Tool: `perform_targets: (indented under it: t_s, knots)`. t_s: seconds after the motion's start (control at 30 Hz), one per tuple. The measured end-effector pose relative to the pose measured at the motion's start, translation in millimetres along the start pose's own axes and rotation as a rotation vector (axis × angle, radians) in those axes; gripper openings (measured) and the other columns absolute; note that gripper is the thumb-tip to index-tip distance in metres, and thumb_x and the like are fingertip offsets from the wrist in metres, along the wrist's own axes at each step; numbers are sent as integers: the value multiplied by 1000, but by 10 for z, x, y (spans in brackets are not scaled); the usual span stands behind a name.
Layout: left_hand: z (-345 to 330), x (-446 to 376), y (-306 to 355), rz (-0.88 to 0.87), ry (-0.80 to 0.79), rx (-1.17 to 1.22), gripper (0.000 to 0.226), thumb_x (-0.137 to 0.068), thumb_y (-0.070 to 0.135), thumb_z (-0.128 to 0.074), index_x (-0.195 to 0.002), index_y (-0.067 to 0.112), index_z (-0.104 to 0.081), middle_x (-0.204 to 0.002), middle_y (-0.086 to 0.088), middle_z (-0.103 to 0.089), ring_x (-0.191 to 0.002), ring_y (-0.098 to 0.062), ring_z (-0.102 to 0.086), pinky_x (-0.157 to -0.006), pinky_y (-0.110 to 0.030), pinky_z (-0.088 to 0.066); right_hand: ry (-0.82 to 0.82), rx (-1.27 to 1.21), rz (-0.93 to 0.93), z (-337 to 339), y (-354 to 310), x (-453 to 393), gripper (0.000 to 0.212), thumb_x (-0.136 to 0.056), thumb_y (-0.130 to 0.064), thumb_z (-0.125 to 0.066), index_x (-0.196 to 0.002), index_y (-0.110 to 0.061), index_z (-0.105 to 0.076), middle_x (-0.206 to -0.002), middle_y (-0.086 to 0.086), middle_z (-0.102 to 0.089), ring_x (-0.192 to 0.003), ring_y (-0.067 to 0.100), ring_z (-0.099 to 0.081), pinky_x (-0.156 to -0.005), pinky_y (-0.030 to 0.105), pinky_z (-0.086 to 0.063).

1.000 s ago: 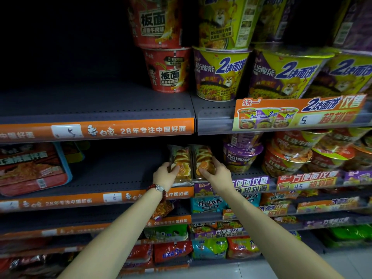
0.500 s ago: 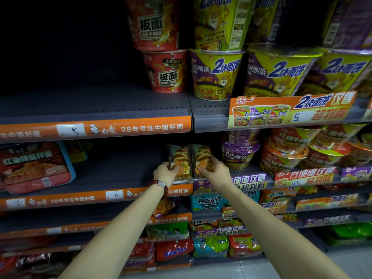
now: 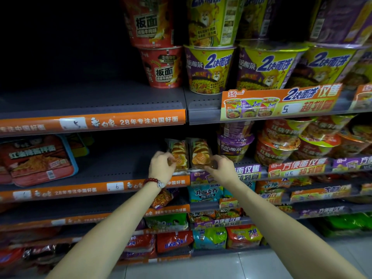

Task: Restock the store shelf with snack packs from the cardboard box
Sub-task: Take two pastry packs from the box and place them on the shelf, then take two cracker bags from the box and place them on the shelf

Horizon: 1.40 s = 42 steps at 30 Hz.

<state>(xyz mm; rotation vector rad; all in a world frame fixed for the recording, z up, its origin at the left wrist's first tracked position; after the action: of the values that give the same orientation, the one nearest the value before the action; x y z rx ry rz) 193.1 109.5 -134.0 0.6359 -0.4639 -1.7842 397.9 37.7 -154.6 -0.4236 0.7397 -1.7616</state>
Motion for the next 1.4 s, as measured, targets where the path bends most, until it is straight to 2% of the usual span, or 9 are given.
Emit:
perform_targets:
  t_s: [0.17, 0.3, 0.37, 0.6, 0.77, 0.9, 1.07, 1.23, 1.4]
  knots:
    - [-212, 87, 665, -232, -116, -21, 13, -81, 17, -67, -92, 12, -71, -96, -6, -61, -84, -19, -61, -81, -28, -49, 9, 38, 43, 176, 183, 250, 26, -88, -19, -66, -111, -8, -66, -108, 11, -60, -101, 26, -57, -82, 30, -45]
    - [-663, 217, 1261, -403, -293, -54, 14, -84, 20, -65, -94, 12, -69, -95, -7, -61, -86, -19, -60, -76, -24, -43, 50, 78, -59, 400, 548, 519, 30, -88, -16, -64, -117, -9, -63, -114, 12, -63, -106, 28, -58, -86, 35, -48]
    - [-936, 316, 1527, -494, -382, -66, 13, -85, 20, -63, -95, 13, -68, -94, -7, -60, -87, -19, -59, -74, -21, -39, 85, 100, -144, 548, 806, 730, 32, -87, -20, -65, -117, -10, -63, -113, 10, -65, -107, 26, -59, -88, 35, -50]
    - [-1977, 1009, 2352, -875, -737, -136, 18, -87, 19, -62, -94, 4, -67, -95, -15, -68, -92, -29, -62, -78, -39, -50, 286, 118, -584, 1052, 1789, 1960, 25, -82, -18, -64, -105, -10, -68, -98, 16, -68, -97, 34, -62, -77, 38, -49]
    - [-2569, 1811, 2754, -1079, -917, -167, 15, -83, 17, -62, -91, 5, -67, -96, -16, -68, -96, -31, -61, -79, -36, -45, 337, 60, -898, 1126, 2304, 3088, 33, -90, -16, -62, -118, 0, -62, -121, 17, -64, -113, 33, -57, -95, 37, -45]
    - [-3011, 2403, 2916, -1154, -1025, -222, 16, -84, 23, -64, -92, 9, -68, -97, -13, -68, -96, -29, -62, -79, -37, -50, 379, 10, -1074, 1058, 2661, 3879, 32, -88, -18, -63, -115, -1, -64, -117, 17, -65, -112, 32, -58, -95, 36, -44]
    - [-3637, 2952, 2921, -1157, -1117, -313, 17, -84, 25, -61, -92, 13, -69, -97, -11, -70, -97, -29, -63, -80, -35, -51, 397, -29, -1237, 960, 3060, 4597, 24, -86, -21, -63, -100, -3, -68, -101, 17, -69, -101, 34, -61, -79, 35, -46]
    - [-4103, 3323, 2738, -1134, -1234, -387, 20, -87, 22, -61, -99, 8, -68, -102, -13, -69, -101, -29, -62, -83, -34, -48, 411, -95, -1356, 750, 3341, 5070, 27, -88, -22, -63, -109, -6, -66, -110, 13, -68, -102, 29, -61, -86, 36, -50]
    - [-4538, 3442, 2485, -1122, -1296, -413, 19, -86, 22, -62, -98, 9, -68, -101, -12, -70, -100, -29, -63, -83, -33, -49, 427, -158, -1429, 402, 3608, 5208, 25, -89, -22, -63, -110, -7, -66, -109, 12, -68, -101, 27, -62, -85, 34, -49]
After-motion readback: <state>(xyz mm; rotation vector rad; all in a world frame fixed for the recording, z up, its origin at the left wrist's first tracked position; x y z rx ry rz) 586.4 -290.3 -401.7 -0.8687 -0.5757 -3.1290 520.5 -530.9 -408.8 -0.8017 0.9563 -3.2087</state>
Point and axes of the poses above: each hand's wrist, its own x-axis away from the middle knuckle, its own z-axis out of the back of the hand, y = z × x, the point moved 6 cm from there along -x, towards the middle knuckle
